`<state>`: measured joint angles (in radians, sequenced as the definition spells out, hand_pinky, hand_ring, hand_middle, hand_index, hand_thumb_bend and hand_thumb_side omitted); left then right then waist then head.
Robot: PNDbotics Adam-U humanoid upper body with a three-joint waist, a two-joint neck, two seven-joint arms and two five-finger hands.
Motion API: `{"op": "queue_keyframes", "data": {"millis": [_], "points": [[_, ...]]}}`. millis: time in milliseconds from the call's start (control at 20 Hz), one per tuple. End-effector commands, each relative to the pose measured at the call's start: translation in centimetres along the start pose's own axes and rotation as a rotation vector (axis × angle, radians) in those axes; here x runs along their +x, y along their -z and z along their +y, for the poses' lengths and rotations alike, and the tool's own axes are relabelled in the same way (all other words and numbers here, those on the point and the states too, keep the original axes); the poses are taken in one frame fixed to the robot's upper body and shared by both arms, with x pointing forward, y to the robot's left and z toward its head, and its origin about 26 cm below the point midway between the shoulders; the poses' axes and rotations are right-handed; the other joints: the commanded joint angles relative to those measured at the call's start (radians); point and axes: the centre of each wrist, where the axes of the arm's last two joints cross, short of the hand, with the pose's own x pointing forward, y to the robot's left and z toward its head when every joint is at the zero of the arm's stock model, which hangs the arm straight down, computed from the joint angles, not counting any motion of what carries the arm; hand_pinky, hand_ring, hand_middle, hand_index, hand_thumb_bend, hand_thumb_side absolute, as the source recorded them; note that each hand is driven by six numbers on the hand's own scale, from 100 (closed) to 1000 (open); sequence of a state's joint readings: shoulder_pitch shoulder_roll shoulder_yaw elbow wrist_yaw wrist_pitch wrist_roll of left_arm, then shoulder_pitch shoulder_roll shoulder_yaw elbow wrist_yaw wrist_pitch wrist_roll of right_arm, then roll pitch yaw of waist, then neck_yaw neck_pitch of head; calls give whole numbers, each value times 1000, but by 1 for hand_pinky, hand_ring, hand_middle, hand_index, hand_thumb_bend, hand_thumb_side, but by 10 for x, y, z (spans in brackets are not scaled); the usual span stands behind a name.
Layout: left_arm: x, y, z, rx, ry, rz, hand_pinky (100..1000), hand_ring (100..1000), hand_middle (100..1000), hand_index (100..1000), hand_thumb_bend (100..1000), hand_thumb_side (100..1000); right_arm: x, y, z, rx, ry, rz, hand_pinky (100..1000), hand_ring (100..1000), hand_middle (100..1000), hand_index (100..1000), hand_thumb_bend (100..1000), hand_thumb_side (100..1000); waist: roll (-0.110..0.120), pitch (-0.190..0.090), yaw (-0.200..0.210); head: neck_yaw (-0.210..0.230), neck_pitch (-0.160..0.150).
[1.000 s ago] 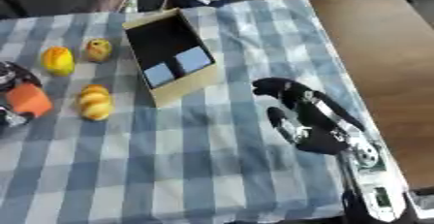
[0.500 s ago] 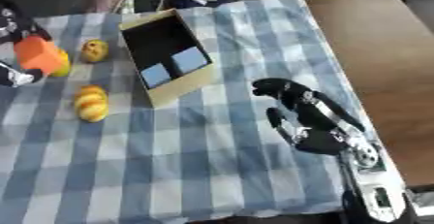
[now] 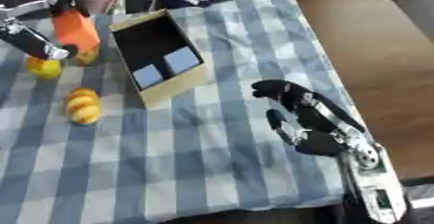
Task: Pick up objects on the table and place them in the box.
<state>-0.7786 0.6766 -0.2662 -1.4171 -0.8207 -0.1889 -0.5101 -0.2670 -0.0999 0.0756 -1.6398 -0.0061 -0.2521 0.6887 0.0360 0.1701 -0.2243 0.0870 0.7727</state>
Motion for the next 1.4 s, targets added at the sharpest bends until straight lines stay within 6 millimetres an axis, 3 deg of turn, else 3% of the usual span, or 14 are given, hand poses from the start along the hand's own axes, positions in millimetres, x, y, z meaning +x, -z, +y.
{"op": "queue_keyframes", "data": {"millis": [50, 600, 1100, 1400], "points": [[4, 11, 8, 30, 42, -10, 627, 544, 613, 783, 336, 141, 6, 7, -2, 19, -15, -27, 1000, 878, 863, 891, 100, 393, 0, -16, -6, 10, -3], [24, 46, -17, 43, 106, -33, 626, 547, 615, 788, 354, 149, 8, 14, -1, 46, -15, -45, 1000, 878, 863, 891, 100, 380, -1, 1, -42, 23, -3], [22, 51, -36, -14, 135, 9, 641, 566, 634, 797, 382, 165, 8, 15, -2, 47, -15, -46, 1000, 878, 863, 891, 100, 377, 2, 4, -50, 21, -3], [17, 48, -37, -80, 139, 33, 656, 586, 659, 815, 397, 176, 9, 14, -2, 44, -14, -45, 1000, 878, 863, 891, 100, 377, 2, 3, -48, 18, -3]]}}
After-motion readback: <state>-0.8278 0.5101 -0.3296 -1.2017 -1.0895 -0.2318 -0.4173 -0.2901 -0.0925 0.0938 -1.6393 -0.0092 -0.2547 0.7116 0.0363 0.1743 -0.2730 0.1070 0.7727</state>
